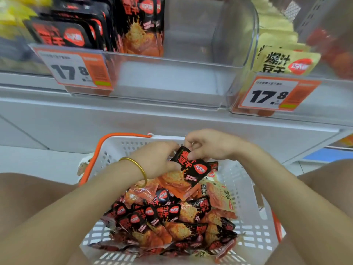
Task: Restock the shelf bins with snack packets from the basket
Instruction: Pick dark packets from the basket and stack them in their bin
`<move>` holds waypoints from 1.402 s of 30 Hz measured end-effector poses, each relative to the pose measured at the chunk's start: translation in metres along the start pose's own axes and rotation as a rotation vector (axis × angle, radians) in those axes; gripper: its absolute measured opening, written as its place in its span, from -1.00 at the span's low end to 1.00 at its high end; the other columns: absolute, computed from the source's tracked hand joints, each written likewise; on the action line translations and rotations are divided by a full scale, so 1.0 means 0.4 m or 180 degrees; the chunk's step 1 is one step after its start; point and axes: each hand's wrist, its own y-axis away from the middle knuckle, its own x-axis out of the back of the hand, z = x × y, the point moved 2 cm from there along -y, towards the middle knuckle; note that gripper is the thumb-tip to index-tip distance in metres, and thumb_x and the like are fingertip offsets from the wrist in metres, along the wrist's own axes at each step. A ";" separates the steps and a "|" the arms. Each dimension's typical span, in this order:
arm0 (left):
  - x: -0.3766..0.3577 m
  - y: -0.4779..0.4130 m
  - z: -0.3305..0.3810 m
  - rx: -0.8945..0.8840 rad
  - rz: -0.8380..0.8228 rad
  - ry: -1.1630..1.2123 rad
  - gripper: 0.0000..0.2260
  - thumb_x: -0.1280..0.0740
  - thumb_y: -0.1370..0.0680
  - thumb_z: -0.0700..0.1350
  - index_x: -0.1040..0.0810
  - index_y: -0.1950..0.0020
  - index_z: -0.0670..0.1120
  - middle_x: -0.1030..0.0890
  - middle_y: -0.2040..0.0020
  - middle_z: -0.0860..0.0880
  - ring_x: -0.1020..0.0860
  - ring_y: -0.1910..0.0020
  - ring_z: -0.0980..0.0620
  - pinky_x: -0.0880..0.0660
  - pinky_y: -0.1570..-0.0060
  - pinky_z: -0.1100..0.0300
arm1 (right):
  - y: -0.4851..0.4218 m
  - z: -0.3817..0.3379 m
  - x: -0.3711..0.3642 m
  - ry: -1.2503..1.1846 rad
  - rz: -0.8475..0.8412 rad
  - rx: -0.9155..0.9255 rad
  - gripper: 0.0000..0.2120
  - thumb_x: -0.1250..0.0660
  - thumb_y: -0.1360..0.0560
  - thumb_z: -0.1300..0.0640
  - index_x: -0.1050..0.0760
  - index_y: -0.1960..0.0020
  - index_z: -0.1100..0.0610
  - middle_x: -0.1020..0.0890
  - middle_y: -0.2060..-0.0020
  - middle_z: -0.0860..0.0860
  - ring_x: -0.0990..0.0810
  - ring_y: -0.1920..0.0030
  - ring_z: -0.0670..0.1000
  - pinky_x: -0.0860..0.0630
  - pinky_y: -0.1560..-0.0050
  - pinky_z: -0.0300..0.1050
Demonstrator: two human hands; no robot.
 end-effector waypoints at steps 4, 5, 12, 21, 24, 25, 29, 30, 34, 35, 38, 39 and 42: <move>0.052 0.015 0.015 -0.0117 0.0386 0.1234 -0.80 -0.42 -0.48 -0.15 -0.51 -0.06 -0.13 -0.63 0.06 -0.08 -0.58 0.03 -0.07 -0.51 0.00 0.09 | 0.041 -0.042 0.036 -0.0799 0.0743 0.0283 -0.85 -0.35 -0.51 0.22 -0.43 0.22 0.11 -0.50 0.49 -0.08 -0.43 0.47 -0.13 -0.38 0.41 -0.28; 0.074 0.028 0.021 -0.0161 0.0514 0.1664 -0.83 -0.41 -0.47 -0.21 -0.53 -0.05 -0.10 -0.64 0.06 -0.08 -0.60 0.03 -0.02 -0.51 -0.02 0.14 | 0.053 -0.051 0.041 -0.1213 0.0894 0.0317 -0.88 -0.34 -0.51 0.14 -0.46 0.18 0.11 -0.54 0.43 -0.06 -0.48 0.42 -0.12 -0.44 0.38 -0.25; 0.291 0.117 0.050 -0.0727 0.2069 0.2312 -0.91 -0.40 -0.48 -0.20 -0.59 0.09 -0.02 -0.68 0.17 0.04 -0.63 0.17 0.21 -0.55 0.14 0.30 | 0.121 -0.217 0.090 -0.1761 0.0855 0.0996 -0.84 -0.38 -0.42 0.30 -0.55 0.04 0.11 -0.65 0.28 -0.05 -0.62 0.31 -0.10 -0.60 0.31 -0.13; 0.413 0.107 -0.098 0.0096 0.3784 -0.0909 -0.71 -0.21 -0.50 0.02 -0.56 -0.09 -0.09 -0.54 -0.18 -0.10 -0.45 -0.24 -0.16 -0.27 -0.21 -0.08 | -0.145 -0.398 0.331 -0.0515 0.2439 0.0710 -0.72 -0.53 -0.30 0.33 -0.56 0.04 0.19 -0.63 0.10 0.13 -0.64 0.03 0.13 -0.59 -0.02 0.14; 0.392 0.097 -0.113 0.0098 0.3722 -0.1061 -0.70 -0.17 -0.53 0.03 -0.57 -0.09 -0.10 -0.54 -0.20 -0.11 -0.44 -0.27 -0.16 -0.13 -0.34 -0.14 | -0.234 -0.379 0.338 0.0505 0.2429 -0.0104 -0.69 -0.54 -0.34 0.13 -0.41 0.19 0.20 -0.55 0.13 0.09 -0.57 0.06 0.11 -0.52 0.05 -0.05; 0.394 0.094 -0.114 0.0106 0.3715 -0.1052 -0.69 -0.15 -0.53 0.03 -0.57 -0.09 -0.10 -0.54 -0.20 -0.11 -0.43 -0.27 -0.15 -0.10 -0.36 -0.14 | -0.247 -0.375 0.342 0.0603 0.2487 -0.0254 -0.66 -0.53 -0.36 0.08 -0.37 0.21 0.18 -0.53 0.18 0.07 -0.56 0.08 0.11 -0.52 0.08 -0.05; 0.395 0.082 -0.109 0.0149 0.3741 -0.1039 -0.68 -0.11 -0.54 0.03 -0.58 -0.08 -0.08 -0.54 -0.18 -0.07 -0.44 -0.26 -0.12 -0.06 -0.40 -0.12 | -0.295 -0.370 0.360 0.0486 0.2949 -0.0143 -0.73 -0.48 -0.40 0.08 -0.47 0.04 0.17 -0.60 0.11 0.10 -0.62 0.11 0.15 -0.58 0.01 0.06; 0.394 0.080 -0.109 0.0154 0.3772 -0.1034 -0.68 -0.11 -0.54 0.03 -0.58 -0.08 -0.08 -0.55 -0.17 -0.07 -0.44 -0.25 -0.12 -0.05 -0.40 -0.12 | -0.306 -0.375 0.360 0.0508 0.3061 -0.0060 -0.73 -0.47 -0.41 0.10 -0.48 -0.01 0.17 -0.60 0.10 0.10 -0.62 0.10 0.13 -0.58 0.00 0.05; 0.393 0.075 -0.107 0.0171 0.3790 -0.1074 -0.70 -0.11 -0.54 0.01 -0.58 -0.05 -0.07 -0.55 -0.15 -0.07 -0.45 -0.24 -0.12 -0.05 -0.40 -0.12 | -0.349 -0.377 0.350 0.0507 0.2891 -0.0073 -0.71 -0.43 -0.45 0.12 -0.48 -0.09 0.23 -0.63 0.08 0.15 -0.64 0.09 0.18 -0.59 0.01 0.09; 0.392 0.075 -0.107 0.0171 0.3780 -0.1079 -0.70 -0.11 -0.55 0.01 -0.58 -0.05 -0.07 -0.55 -0.15 -0.07 -0.44 -0.24 -0.12 -0.05 -0.40 -0.12 | -0.355 -0.375 0.346 0.0432 0.2780 -0.0101 -0.68 -0.43 -0.45 0.10 -0.48 -0.10 0.24 -0.65 0.08 0.17 -0.65 0.09 0.18 -0.60 0.02 0.09; 0.391 0.075 -0.112 0.0164 0.3771 -0.1097 -0.69 -0.09 -0.55 0.01 -0.58 -0.05 -0.07 -0.54 -0.16 -0.07 -0.44 -0.25 -0.11 -0.04 -0.41 -0.11 | -0.355 -0.369 0.338 0.0112 0.2529 -0.0145 -0.67 -0.42 -0.46 0.09 -0.49 -0.11 0.27 -0.68 0.14 0.18 -0.68 0.18 0.15 -0.63 0.11 0.08; 0.391 0.074 -0.113 0.0157 0.3771 -0.1100 -0.69 -0.09 -0.55 0.01 -0.58 -0.05 -0.07 -0.54 -0.16 -0.07 -0.43 -0.26 -0.11 -0.03 -0.42 -0.11 | -0.354 -0.368 0.337 0.0028 0.2459 -0.0179 -0.68 -0.42 -0.47 0.10 -0.50 -0.11 0.28 -0.68 0.15 0.18 -0.69 0.20 0.14 -0.64 0.15 0.07; 0.389 0.073 -0.115 0.0143 0.3778 -0.1093 -0.69 -0.09 -0.56 0.01 -0.58 -0.05 -0.07 -0.54 -0.17 -0.07 -0.43 -0.26 -0.11 -0.04 -0.42 -0.11 | -0.342 -0.372 0.335 -0.0003 0.2288 -0.0284 -0.69 -0.43 -0.47 0.12 -0.53 -0.10 0.31 -0.69 0.13 0.18 -0.69 0.18 0.14 -0.65 0.16 0.03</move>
